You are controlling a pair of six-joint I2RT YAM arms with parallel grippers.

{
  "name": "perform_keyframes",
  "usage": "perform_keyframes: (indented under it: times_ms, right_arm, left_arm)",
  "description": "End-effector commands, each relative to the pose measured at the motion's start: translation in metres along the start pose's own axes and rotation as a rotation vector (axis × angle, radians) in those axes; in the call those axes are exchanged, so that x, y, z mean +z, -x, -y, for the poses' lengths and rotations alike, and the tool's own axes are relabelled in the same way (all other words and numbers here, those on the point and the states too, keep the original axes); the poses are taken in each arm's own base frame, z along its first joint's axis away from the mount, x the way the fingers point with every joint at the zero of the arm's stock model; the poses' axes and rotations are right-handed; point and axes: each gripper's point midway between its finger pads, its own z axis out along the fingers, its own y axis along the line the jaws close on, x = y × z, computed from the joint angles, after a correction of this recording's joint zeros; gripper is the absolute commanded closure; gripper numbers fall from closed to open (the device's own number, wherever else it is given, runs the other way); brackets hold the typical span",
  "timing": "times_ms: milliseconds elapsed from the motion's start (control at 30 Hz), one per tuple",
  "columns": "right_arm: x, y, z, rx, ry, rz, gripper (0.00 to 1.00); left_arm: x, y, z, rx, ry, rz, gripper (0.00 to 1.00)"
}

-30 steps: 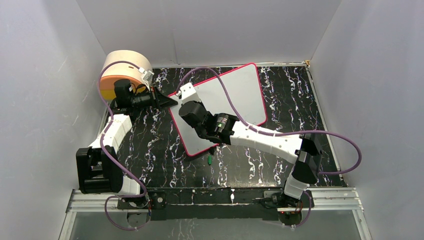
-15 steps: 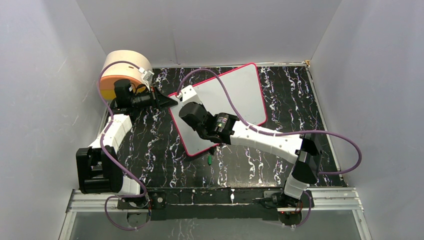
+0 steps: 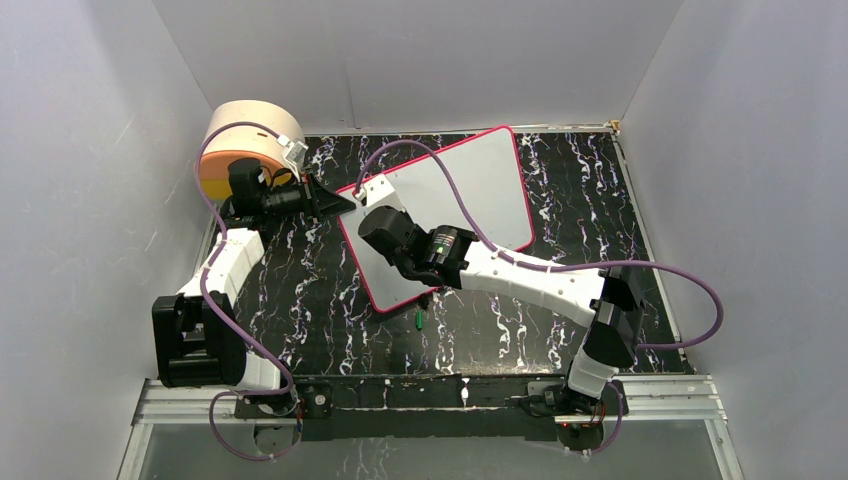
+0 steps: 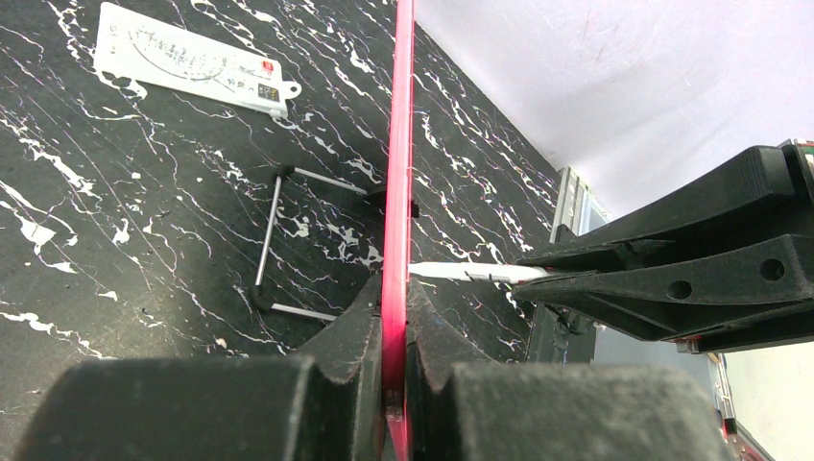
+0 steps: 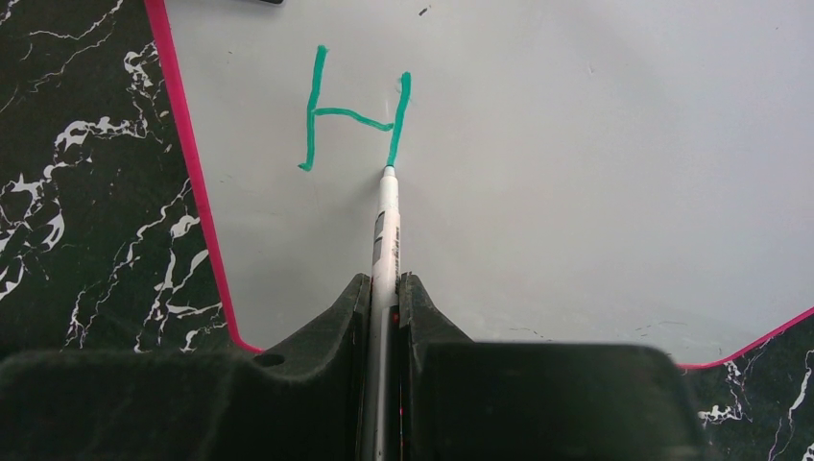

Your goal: Write a sentence on the whiteboard

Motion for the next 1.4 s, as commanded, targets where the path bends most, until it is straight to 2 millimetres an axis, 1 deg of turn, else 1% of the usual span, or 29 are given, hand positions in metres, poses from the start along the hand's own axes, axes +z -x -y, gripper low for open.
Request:
perform_keyframes:
  times_ms: [0,200,433,600,767,933,1100,1367]
  right_arm:
    - [-0.002,0.012,0.003,0.045,0.0,0.026,1.0]
    - [-0.001,0.009,0.003,0.045,-0.001,0.02,1.0]
    - [-0.004,0.009,0.003,0.054,0.003,0.023,1.0]
    - [-0.012,0.017,0.006,0.072,0.014,0.062,1.0]
    - [-0.023,0.024,0.013,0.089,0.018,0.099,1.0]
    - [-0.03,0.03,0.02,0.11,0.015,0.147,1.0]
    - [-0.025,0.031,0.022,0.108,-0.013,0.161,1.0]
    - [-0.014,0.029,0.02,0.105,-0.025,0.154,1.0]
  left_arm:
    - [0.004,-0.007,-0.006,0.043,0.019,-0.016,1.0]
    - [0.004,-0.007,-0.006,0.043,0.021,-0.017,1.0]
    - [0.004,-0.007,-0.006,0.042,0.022,-0.017,1.0]
    - [0.004,-0.008,-0.007,0.04,0.024,-0.018,1.0]
    - [0.004,-0.008,-0.007,0.039,0.026,-0.018,1.0]
    - [0.004,-0.008,-0.007,0.041,0.024,-0.019,1.0]
    - [0.004,-0.008,-0.007,0.04,0.024,-0.019,1.0]
    - [0.004,-0.009,-0.007,0.039,0.025,-0.02,1.0]
